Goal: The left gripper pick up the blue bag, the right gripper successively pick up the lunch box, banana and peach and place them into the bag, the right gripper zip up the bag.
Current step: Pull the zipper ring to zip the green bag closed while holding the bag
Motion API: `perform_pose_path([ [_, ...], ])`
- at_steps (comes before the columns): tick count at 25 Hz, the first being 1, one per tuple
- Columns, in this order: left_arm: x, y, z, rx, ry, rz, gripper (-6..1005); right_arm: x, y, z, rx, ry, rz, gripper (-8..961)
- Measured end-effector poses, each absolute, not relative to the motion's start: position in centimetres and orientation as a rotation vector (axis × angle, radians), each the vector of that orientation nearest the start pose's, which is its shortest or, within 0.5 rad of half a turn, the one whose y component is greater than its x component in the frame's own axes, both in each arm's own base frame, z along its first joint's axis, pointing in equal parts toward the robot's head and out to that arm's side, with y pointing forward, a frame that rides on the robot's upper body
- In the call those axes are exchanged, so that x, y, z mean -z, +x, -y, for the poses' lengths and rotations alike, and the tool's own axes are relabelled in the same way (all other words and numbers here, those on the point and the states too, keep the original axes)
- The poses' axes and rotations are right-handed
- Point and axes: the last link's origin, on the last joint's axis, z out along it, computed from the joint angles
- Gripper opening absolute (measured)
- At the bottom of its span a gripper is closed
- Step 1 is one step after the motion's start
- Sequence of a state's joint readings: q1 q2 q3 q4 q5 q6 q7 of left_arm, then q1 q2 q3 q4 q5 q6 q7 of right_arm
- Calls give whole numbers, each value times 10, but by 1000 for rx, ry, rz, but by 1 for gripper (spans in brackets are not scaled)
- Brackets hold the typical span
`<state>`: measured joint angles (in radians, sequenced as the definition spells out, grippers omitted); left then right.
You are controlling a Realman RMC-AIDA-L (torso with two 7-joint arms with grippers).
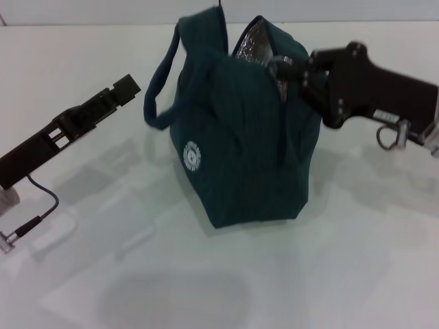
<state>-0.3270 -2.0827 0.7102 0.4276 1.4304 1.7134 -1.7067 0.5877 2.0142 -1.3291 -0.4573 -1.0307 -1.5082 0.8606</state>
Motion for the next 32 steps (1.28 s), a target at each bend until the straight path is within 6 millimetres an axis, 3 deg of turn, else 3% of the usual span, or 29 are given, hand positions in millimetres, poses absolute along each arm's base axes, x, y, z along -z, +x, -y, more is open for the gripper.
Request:
perform_pose_path([
  [7, -18, -284, -275, 1582, -2125, 1320, 881, 11, 169, -365, -1194, -2468, 23, 16],
  [11, -17, -283, -274, 1581, -2136, 1322, 881, 22, 165, -363, -1174, -2522, 29, 16],
  [20, -22, -291, -266, 1556, -2130, 1294, 881, 43, 130, -358, -1220, -2638, 141, 16],
  [32, -32, -308, -254, 1495, -2078, 1185, 880, 63, 118, -356, -1179, -2710, 136, 16],
])
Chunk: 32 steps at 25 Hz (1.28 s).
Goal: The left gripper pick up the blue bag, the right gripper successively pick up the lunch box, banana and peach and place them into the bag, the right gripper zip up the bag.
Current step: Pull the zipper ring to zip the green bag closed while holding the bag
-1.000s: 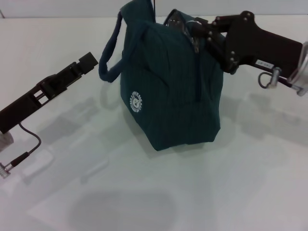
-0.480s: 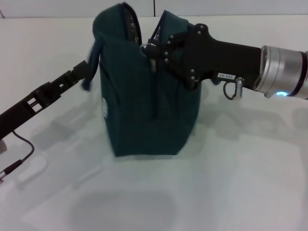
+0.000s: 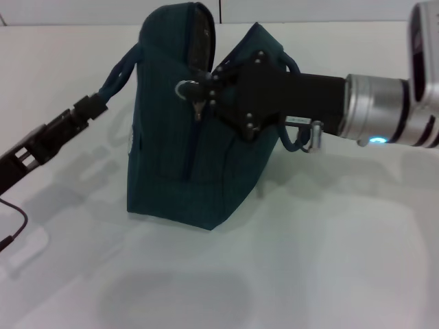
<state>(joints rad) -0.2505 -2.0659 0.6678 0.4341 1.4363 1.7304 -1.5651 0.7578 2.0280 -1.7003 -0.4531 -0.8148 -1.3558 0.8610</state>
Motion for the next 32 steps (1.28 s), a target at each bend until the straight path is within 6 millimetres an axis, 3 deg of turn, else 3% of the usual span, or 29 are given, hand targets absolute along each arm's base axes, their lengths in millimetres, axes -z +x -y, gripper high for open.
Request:
perform_pose_path([
  [7, -33, -321, -241, 1344, -2168, 1120, 880, 87, 99, -357, -1102, -2726, 115, 16],
  [13, -25, -322, -233, 1266, -2236, 1091, 880, 90, 96, -358, -1077, -2722, 116, 16],
  [20, -13, -313, -243, 1261, -2282, 1082, 880, 92, 91, -357, -1081, -2732, 140, 16],
  [32, -11, -318, -259, 1211, -2208, 1117, 880, 92, 92, -356, -1088, -2734, 125, 17],
])
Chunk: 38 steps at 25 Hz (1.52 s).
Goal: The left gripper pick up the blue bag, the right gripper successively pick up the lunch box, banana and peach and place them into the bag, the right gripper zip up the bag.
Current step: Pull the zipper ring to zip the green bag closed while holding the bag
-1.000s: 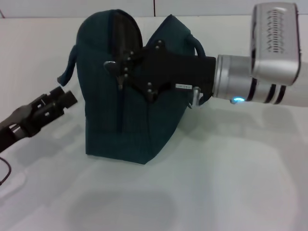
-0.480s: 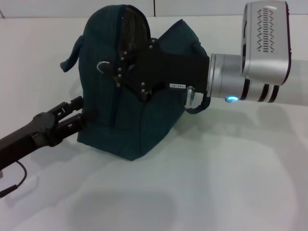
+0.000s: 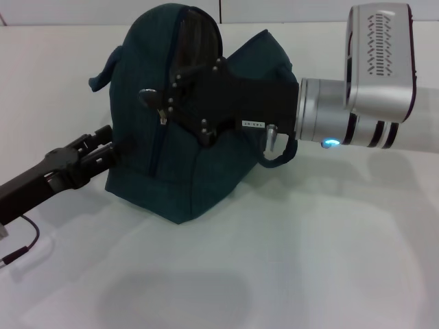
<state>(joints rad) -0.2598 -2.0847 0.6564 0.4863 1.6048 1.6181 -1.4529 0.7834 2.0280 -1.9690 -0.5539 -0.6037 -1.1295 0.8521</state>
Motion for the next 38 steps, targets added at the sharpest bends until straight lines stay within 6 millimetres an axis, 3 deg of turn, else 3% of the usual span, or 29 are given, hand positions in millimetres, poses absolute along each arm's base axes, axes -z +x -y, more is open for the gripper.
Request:
perform_pose_path([
  [9, -18, -321, -261, 1233, -2150, 1101, 880, 88, 98, -359, -1116, -2689, 48, 17],
  [20, -18, -312, -266, 1255, -2189, 1040, 878, 87, 100, -359, -1113, -2687, 39, 17],
  [28, -17, -304, -261, 1277, -2236, 885, 876, 87, 101, -359, -1112, -2687, 36, 17],
  [38, -15, -300, -268, 1280, -2234, 879, 868, 87, 101, -359, -1112, -2687, 36, 17],
])
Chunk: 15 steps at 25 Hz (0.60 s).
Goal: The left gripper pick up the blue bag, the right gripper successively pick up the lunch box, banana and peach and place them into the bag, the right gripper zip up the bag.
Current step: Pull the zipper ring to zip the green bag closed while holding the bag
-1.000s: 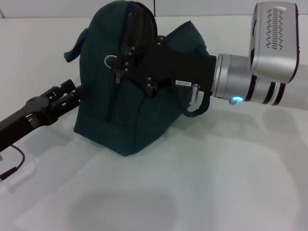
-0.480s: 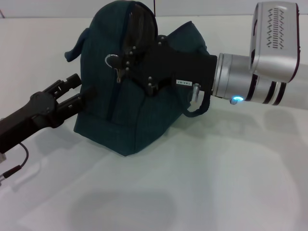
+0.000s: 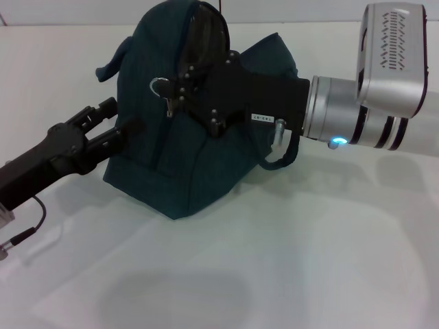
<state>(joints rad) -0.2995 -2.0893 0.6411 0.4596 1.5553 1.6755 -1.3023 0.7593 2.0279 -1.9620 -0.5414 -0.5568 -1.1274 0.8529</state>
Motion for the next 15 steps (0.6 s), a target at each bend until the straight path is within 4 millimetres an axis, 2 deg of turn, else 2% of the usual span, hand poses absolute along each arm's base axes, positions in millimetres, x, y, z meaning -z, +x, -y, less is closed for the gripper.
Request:
perform_pose_path([
  [7, -15, -301, -270, 1273, -2227, 881, 857, 87, 101, -359, -1113, -2686, 36, 17],
  [15, -13, -300, -270, 1274, -2231, 882, 658, 87, 101, -359, -1113, -2687, 36, 17],
])
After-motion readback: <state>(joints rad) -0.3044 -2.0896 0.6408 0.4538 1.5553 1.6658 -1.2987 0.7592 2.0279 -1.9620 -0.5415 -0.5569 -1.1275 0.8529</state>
